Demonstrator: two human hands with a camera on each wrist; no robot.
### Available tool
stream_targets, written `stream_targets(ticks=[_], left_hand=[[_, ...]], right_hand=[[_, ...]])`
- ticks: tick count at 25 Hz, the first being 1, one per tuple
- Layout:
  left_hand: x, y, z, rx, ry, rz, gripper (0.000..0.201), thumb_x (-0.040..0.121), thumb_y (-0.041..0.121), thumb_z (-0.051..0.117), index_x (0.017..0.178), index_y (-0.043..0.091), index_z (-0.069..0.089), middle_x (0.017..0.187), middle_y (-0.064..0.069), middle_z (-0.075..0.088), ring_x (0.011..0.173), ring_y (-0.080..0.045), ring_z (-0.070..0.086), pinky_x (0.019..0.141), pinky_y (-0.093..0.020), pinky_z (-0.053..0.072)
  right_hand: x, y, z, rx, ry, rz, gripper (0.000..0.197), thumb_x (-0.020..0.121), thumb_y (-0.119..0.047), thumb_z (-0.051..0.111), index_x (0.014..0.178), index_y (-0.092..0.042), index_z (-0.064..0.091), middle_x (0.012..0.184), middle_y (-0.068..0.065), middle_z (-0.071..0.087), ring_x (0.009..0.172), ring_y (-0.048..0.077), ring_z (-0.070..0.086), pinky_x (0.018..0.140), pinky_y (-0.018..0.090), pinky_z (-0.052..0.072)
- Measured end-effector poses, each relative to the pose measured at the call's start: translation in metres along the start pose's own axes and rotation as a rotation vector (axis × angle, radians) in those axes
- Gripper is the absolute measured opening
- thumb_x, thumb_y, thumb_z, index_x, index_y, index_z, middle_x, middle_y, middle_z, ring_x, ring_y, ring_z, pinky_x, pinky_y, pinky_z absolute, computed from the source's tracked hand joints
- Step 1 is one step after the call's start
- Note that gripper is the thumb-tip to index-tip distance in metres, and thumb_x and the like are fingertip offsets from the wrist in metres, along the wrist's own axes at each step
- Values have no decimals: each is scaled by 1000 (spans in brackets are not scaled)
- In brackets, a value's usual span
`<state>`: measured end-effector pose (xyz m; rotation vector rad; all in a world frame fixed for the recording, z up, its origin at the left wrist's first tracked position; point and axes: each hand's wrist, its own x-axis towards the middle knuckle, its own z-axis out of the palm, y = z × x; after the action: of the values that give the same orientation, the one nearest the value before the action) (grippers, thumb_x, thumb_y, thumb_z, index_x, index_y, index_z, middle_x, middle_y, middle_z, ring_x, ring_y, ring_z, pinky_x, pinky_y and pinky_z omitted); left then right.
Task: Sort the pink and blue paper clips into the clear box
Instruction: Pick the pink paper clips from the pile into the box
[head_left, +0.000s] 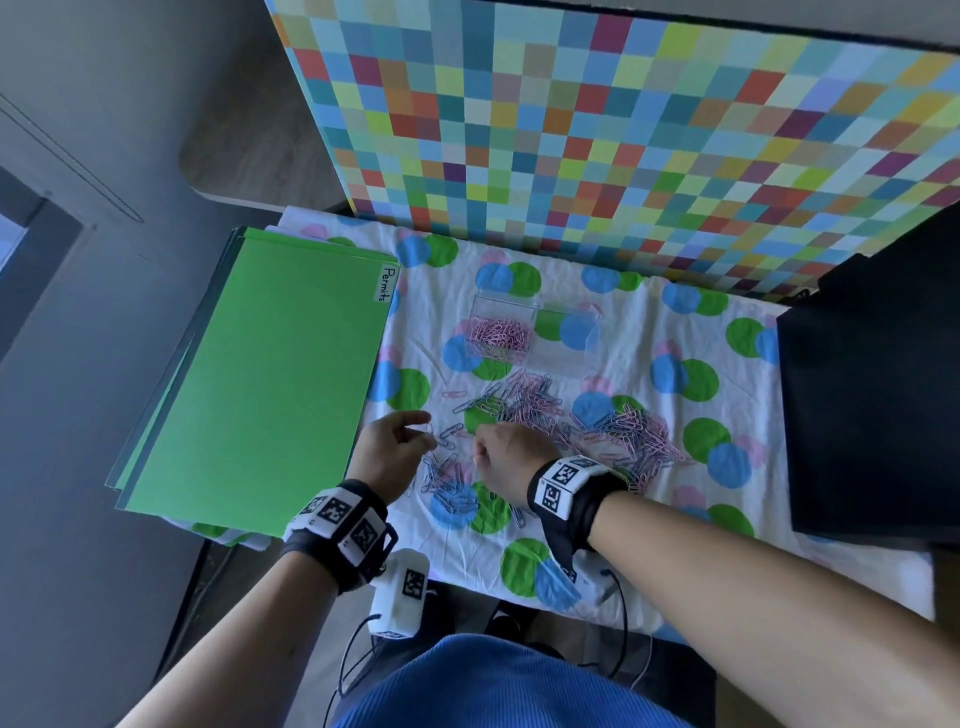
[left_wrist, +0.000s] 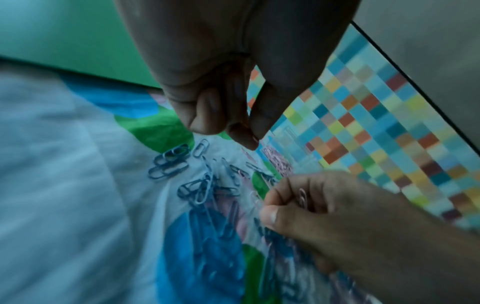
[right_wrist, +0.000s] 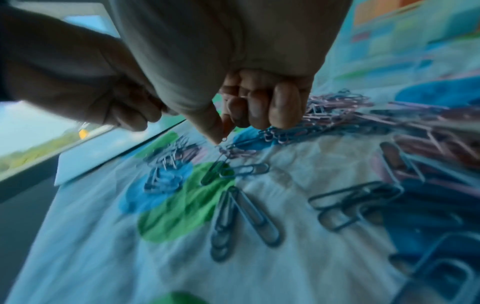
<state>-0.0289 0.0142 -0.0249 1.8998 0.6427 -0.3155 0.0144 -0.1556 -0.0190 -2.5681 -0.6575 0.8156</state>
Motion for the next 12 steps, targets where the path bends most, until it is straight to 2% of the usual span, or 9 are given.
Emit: stream_targets(ticks=[1,3,5,7,8,10,12], left_hand=[[1,2,0,-178,-29,-75,19,87,3,56,100,11,67,68,2,60,43,-6,41,45,-21,38],[2,7,2,-566,-60,-239,21,87,1,43,89,3,64,66,-1,46,45,-10,34,43,-21,31],[3,15,7,-844,-100,-370,21,86,5,37,73,7,53,64,-4,42,47,-14,39,45,-22,32],[0,25,16,-957,-146,-420,24,88,7,33,69,8,49,60,-6,50,47,-17,50,46,-24,40],[-3,29,22,-977,-168,-423,27,89,7,32,70,7,51,58,-6,55,47,-17,54,46,-23,45],[-7,33,32,-990,-219,-399,30,91,7,30,75,4,56,62,-8,60,49,-17,58,46,-24,48],[-9,33,38,-1017,-260,-367,32,92,9,30,82,4,60,72,-10,61,60,-19,60,53,-28,48]], right_hand=[[-1,1,-3,67,17,39,8,92,-20,50,91,-15,57,82,1,61,72,20,58,57,26,40],[-2,3,-13,215,70,66,10,89,-22,53,89,-13,58,78,-1,59,69,18,56,58,25,40],[-3,-1,-24,307,133,25,9,86,-19,58,84,-11,59,66,-7,51,58,12,48,54,24,36],[-3,-9,-34,320,177,-44,7,84,-14,60,84,-7,60,67,-6,51,59,12,48,56,24,38],[-4,-14,-37,307,180,-80,7,84,-12,60,87,-6,61,72,-3,55,64,15,52,61,25,42],[-4,-23,-41,237,131,-143,17,82,-9,58,98,-5,62,91,6,60,82,22,57,75,30,48],[-6,-30,-42,162,68,-196,30,80,-4,54,109,-2,59,109,14,62,100,27,58,89,36,47]])
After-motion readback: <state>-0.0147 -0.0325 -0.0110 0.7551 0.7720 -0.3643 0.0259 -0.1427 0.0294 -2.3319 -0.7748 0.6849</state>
